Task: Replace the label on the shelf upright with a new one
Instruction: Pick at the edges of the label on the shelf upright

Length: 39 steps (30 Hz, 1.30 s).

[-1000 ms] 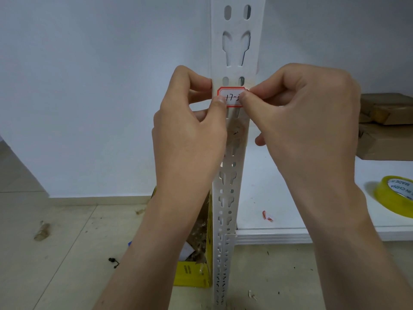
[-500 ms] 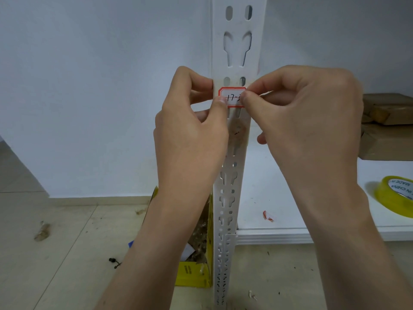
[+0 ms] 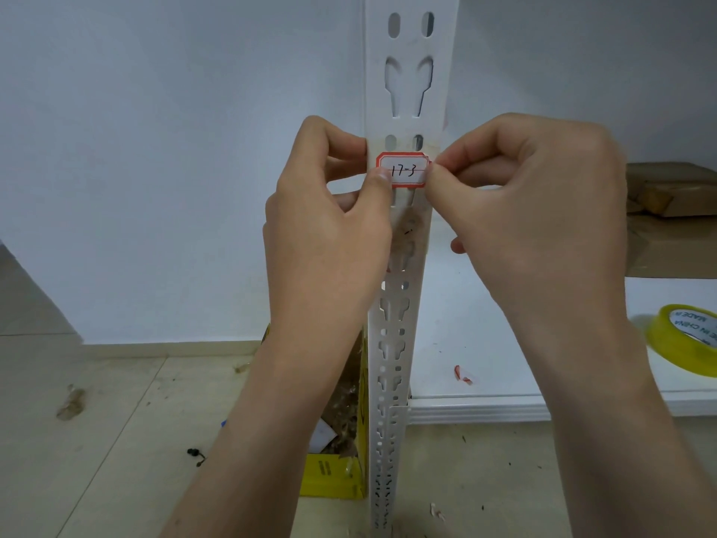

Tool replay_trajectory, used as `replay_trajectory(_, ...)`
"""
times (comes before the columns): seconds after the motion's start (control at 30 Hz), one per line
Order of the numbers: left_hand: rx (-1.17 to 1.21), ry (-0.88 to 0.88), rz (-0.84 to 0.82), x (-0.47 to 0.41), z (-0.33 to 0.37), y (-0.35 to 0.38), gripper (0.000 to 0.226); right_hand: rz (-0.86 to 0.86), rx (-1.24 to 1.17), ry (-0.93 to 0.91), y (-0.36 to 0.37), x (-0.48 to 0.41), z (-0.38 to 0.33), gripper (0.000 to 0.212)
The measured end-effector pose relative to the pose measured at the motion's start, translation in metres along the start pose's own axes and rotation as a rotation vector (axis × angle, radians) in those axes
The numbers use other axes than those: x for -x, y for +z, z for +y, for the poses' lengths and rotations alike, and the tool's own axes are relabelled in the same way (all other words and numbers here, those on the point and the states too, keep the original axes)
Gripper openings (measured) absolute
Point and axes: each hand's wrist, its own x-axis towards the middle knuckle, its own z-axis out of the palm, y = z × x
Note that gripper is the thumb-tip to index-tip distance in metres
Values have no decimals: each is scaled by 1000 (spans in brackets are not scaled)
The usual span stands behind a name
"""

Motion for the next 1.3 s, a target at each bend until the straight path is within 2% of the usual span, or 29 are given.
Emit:
replay_trajectory(0.2,-10,12,-3,0,-1,0,23,9,36,9,2,3,-3,5)
replay_trajectory(0.8,-14,15,8,1,0,1,16,19,121,69,5,2,-7,7)
replay_trajectory(1.3,-15,28,19,0,-1,1,21,6,111,67,5,1,-11,8)
